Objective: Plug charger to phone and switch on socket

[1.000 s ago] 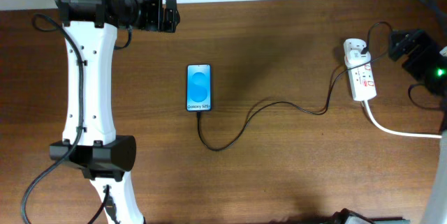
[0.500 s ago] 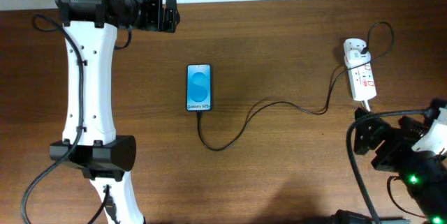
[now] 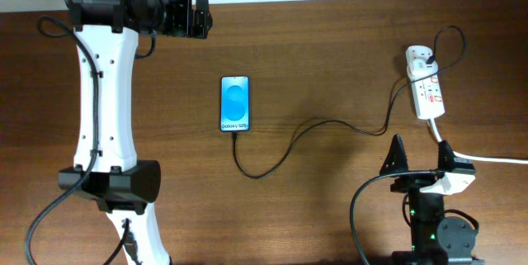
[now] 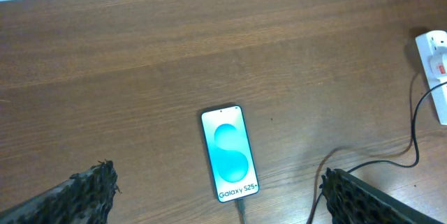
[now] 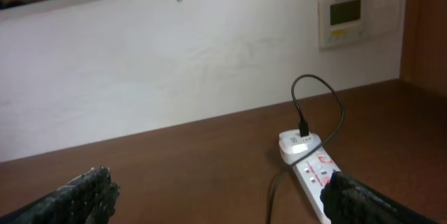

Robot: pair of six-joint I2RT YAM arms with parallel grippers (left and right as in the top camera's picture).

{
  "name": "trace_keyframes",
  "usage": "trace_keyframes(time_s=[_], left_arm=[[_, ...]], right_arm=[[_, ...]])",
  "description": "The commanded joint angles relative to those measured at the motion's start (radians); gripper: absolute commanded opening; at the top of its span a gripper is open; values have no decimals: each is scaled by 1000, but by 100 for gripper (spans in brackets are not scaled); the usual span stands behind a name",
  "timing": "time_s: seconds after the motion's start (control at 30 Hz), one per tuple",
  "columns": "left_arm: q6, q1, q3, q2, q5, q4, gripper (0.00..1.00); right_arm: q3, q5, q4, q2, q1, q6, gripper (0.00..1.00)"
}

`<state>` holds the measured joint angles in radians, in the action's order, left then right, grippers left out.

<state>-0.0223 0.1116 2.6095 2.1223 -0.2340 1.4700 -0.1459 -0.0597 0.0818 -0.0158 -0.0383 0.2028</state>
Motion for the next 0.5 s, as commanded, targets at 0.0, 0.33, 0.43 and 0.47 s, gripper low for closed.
trace_keyframes(time_s=[0.0,0.33,0.43,0.47], left_arm=[[-8,-3,-1,-11,3,-2,99],[-8,-3,-1,-11,3,-2,99],[-8,-3,-1,-11,3,-2,99],[-8,-3,-1,-11,3,-2,99]], right_arm=[[39,-14,-19,13,7,-1,98],[140,3,-6,12,6,-1,98],[140,3,-6,12,6,-1,98],[140,3,-6,12,6,-1,98]])
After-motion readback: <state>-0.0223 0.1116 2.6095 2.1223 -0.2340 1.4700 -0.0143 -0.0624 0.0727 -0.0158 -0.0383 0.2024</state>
